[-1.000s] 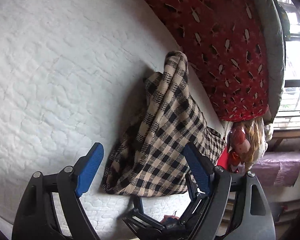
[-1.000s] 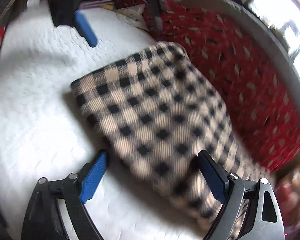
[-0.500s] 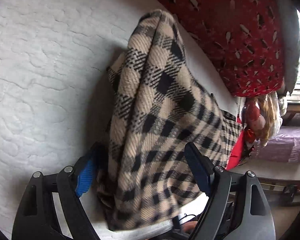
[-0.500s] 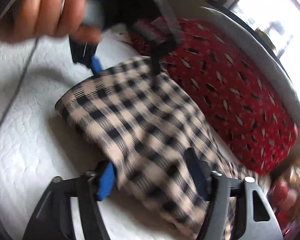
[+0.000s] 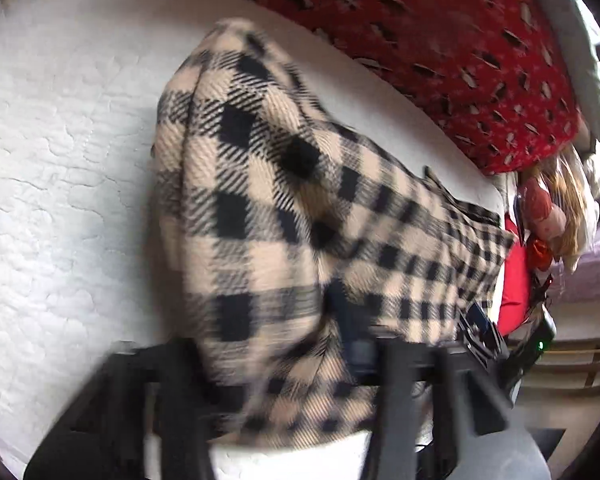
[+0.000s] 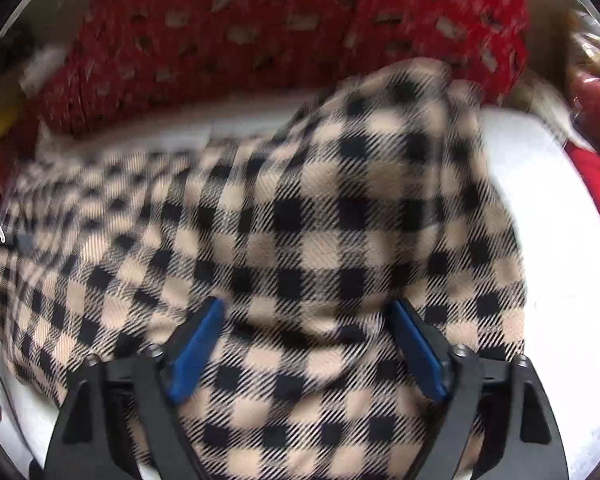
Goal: Fold large clothes
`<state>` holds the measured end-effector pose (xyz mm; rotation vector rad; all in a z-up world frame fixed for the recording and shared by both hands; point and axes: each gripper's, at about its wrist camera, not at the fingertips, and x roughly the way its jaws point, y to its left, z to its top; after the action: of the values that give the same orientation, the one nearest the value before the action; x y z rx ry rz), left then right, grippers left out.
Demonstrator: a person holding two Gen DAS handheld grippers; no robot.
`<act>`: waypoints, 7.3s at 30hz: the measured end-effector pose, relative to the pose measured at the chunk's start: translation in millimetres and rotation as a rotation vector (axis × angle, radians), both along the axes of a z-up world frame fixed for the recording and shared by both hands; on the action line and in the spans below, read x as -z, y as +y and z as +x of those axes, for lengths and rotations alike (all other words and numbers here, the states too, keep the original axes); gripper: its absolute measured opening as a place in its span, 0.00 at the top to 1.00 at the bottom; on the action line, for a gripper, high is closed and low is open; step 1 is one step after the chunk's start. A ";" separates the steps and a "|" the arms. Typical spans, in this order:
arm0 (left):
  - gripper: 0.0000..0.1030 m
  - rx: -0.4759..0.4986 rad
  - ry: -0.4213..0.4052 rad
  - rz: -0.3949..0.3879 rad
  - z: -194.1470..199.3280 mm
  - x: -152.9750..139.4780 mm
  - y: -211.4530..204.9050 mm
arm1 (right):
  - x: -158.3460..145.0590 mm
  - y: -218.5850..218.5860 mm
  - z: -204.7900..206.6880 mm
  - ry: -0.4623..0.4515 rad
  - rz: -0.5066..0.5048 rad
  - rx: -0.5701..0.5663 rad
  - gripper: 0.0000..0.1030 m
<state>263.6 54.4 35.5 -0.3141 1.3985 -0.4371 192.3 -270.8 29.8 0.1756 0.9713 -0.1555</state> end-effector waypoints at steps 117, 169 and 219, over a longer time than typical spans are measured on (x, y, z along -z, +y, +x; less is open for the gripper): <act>0.31 0.143 -0.104 -0.172 -101.2 -47.0 -121.8 | -15.3 -172.5 -96.0 -0.189 0.718 0.181 0.77; 0.31 0.092 -0.279 0.086 -75.2 -57.8 -195.7 | -62.1 -159.9 -114.9 -0.052 0.477 0.339 0.30; 0.14 0.180 -0.501 0.258 -177.7 -79.4 -154.7 | -71.6 -63.5 -196.7 0.013 0.068 0.199 0.18</act>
<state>86.0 -100.2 114.9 0.1301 0.9770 -0.4392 -4.4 -334.2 101.4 0.3340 0.9714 -0.3065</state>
